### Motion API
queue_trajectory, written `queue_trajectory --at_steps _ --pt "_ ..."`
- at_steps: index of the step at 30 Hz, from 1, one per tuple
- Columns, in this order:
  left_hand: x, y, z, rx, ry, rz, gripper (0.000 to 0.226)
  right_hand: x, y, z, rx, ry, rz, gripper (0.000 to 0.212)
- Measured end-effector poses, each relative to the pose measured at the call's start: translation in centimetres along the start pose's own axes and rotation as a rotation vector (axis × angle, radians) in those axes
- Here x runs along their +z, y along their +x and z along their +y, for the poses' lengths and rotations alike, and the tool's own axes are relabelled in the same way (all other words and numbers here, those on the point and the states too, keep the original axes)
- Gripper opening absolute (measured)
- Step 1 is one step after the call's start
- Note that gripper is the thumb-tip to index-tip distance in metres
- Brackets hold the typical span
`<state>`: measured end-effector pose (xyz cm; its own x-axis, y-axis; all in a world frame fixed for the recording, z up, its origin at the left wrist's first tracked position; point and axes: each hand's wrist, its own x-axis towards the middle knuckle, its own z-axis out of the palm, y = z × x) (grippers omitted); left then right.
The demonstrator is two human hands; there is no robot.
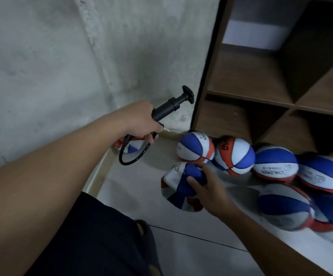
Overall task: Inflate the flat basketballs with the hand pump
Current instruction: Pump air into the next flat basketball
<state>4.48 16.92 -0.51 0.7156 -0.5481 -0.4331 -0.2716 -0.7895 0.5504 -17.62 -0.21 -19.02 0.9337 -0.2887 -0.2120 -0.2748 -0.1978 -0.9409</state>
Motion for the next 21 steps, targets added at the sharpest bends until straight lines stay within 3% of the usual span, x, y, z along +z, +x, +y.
queue_trajectory --at_steps 5,9,15,21 --pt "2.8 0.0 4.1 0.119 0.013 -0.012 0.015 -3.8 -1.9 -0.1 -0.035 0.015 0.076 0.049" --pt "5.9 -0.5 6.2 0.178 0.074 0.089 0.015 -5.4 -2.1 -0.6 -0.097 -0.093 0.105 0.050" --pt "8.7 -1.0 6.6 0.187 0.126 0.211 0.017 -6.1 -1.3 -1.9 -0.044 -0.066 0.152 0.047" --pt "10.0 -0.8 5.8 0.208 0.167 0.110 0.017 -7.1 -1.1 -1.6 -0.040 -0.082 0.177 0.041"
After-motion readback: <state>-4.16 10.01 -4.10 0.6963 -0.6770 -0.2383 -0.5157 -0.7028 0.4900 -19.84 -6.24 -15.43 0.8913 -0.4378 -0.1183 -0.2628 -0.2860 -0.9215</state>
